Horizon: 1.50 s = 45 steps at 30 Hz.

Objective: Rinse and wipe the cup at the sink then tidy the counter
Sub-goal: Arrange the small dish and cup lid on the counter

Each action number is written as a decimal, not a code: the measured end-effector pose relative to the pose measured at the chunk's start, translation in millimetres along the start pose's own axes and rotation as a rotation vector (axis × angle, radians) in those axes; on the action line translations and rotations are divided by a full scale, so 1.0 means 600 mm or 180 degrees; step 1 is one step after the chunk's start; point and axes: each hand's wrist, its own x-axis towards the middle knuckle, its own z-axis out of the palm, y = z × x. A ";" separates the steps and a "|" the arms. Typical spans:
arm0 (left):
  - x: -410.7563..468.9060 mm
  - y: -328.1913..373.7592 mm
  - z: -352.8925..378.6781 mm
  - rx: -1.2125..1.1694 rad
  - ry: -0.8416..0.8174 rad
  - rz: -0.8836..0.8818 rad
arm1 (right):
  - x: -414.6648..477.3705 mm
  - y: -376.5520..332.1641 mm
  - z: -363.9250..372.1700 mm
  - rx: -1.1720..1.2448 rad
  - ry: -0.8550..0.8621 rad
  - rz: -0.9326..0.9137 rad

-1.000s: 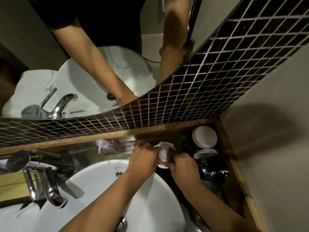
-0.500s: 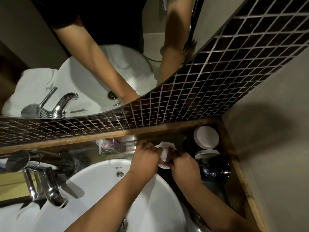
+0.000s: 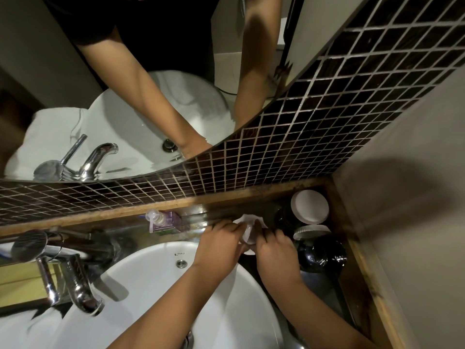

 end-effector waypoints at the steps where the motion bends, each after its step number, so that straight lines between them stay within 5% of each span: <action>1: -0.002 0.001 0.000 -0.0153 0.0035 -0.0051 | -0.001 0.000 0.001 0.0015 0.0000 -0.0008; 21: -0.002 0.000 0.017 -0.0574 0.0410 -0.0257 | 0.004 0.001 -0.009 0.0175 0.0145 -0.0038; 28: -0.034 -0.010 -0.008 -0.1278 0.0586 -0.0826 | -0.032 -0.004 -0.035 0.1729 0.0439 0.0690; 34: -0.026 0.004 -0.015 -0.1659 0.0509 -0.1152 | -0.032 -0.005 -0.025 0.2345 0.0355 0.1336; 45: -0.029 0.027 -0.011 -0.1612 0.0269 -0.1265 | -0.019 -0.003 -0.017 0.2000 0.0442 0.1175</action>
